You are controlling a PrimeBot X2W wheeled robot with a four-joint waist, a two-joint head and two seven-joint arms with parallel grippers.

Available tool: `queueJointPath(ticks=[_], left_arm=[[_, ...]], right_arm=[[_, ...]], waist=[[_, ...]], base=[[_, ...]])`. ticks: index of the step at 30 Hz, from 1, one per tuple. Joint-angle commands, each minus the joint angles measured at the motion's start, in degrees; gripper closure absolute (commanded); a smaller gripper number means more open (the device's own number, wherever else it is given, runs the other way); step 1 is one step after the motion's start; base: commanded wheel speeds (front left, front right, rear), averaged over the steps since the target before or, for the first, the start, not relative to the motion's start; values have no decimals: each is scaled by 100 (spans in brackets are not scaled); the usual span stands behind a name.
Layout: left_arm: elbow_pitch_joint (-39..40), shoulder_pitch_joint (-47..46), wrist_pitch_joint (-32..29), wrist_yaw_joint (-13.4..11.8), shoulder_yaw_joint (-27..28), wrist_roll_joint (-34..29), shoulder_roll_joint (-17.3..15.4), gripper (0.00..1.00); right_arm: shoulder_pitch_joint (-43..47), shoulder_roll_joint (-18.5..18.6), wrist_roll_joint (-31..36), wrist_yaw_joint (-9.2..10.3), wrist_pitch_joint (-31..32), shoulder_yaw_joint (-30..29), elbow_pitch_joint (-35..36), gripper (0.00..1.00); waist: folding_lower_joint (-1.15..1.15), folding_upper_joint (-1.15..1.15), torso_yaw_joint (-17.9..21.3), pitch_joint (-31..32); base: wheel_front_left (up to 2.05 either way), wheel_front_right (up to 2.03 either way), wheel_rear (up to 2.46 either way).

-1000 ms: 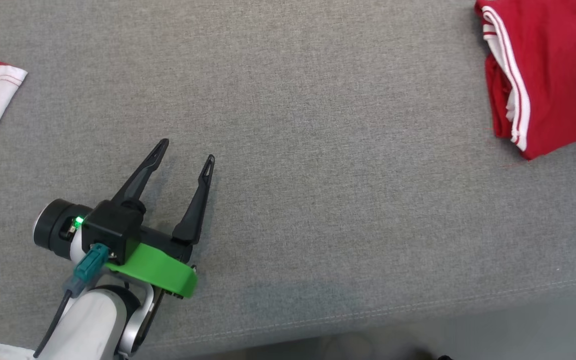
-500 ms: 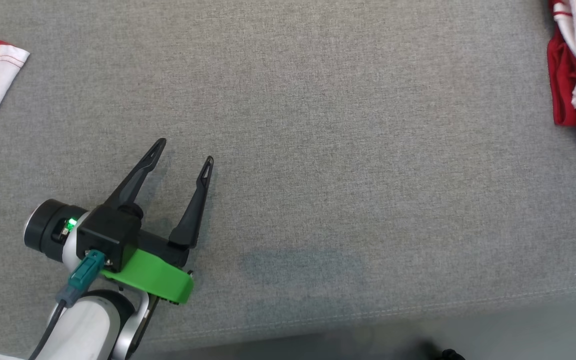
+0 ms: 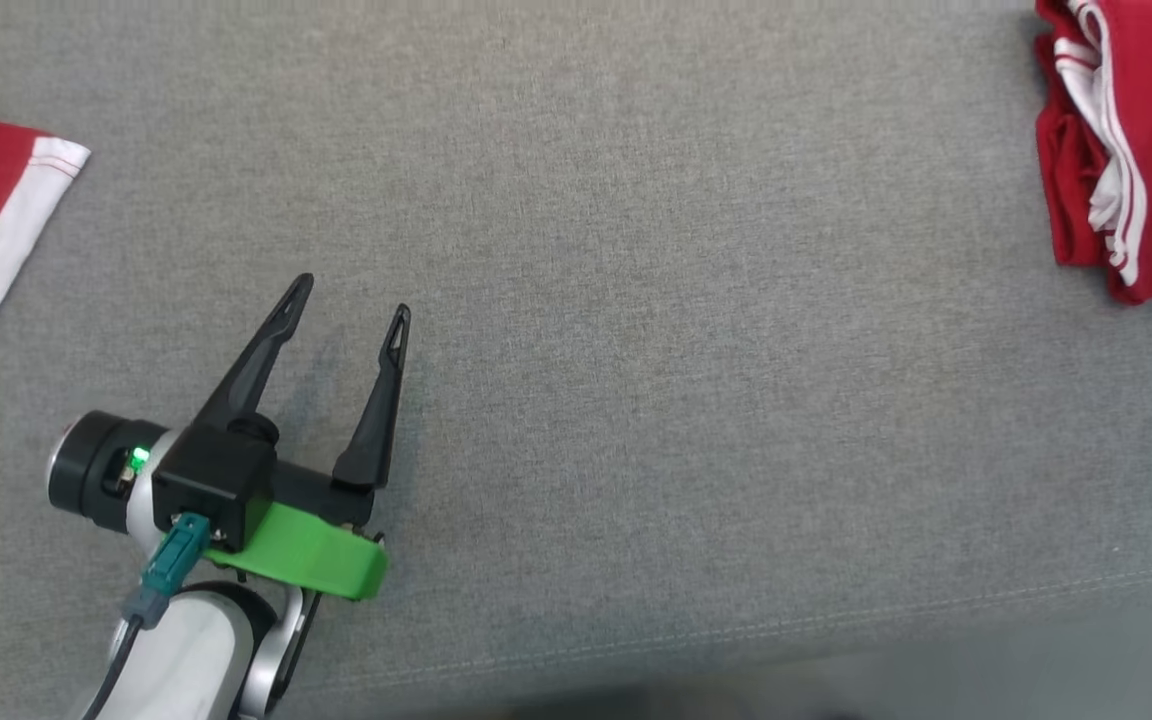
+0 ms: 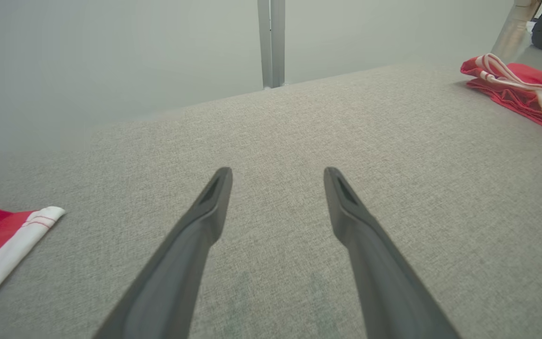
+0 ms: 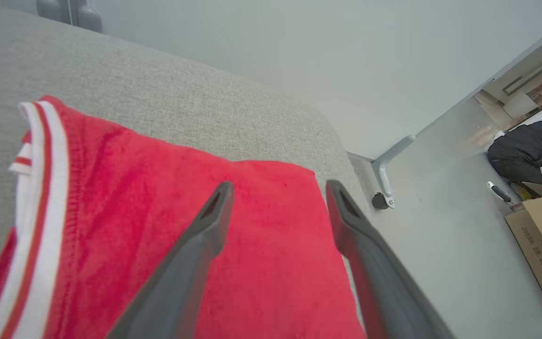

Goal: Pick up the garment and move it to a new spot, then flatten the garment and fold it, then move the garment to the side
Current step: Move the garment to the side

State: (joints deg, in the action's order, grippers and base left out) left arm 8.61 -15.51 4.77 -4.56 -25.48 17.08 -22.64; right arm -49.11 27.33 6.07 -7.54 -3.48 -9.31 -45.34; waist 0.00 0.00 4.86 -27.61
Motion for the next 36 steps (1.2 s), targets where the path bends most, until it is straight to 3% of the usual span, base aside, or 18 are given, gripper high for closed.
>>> queueJointPath(ticks=[1,3,9,15,22,36], left_arm=[[-118,126,85,-58,29,64,56,0],[-172,163,109,-86,60,112,94,0],[-494,485,425,-446,478,578,382,0],[-878,811,486,-573,754,1061,585,0],[-1147,1194,547,-748,1086,1481,719,0],[-1313,1735,498,-746,1253,1798,615,0]], right_arm=[[237,-164,25,10,-171,-132,82,0],[316,-198,73,10,-248,-161,125,0],[741,-783,118,10,-694,-267,337,0],[1205,-1374,-341,10,-872,-339,499,0],[1805,-1800,-839,9,-880,-147,827,0],[2940,-2391,-1623,9,-829,965,1602,0]], waist=[[0,0,28,392],[0,0,36,479],[0,0,67,1100],[0,0,-49,1801],[0,0,-136,2469],[0,0,-200,3153]], base=[[0,0,0],[0,0,0],[0,0,0],[0,0,0],[0,0,0],[0,0,0]])
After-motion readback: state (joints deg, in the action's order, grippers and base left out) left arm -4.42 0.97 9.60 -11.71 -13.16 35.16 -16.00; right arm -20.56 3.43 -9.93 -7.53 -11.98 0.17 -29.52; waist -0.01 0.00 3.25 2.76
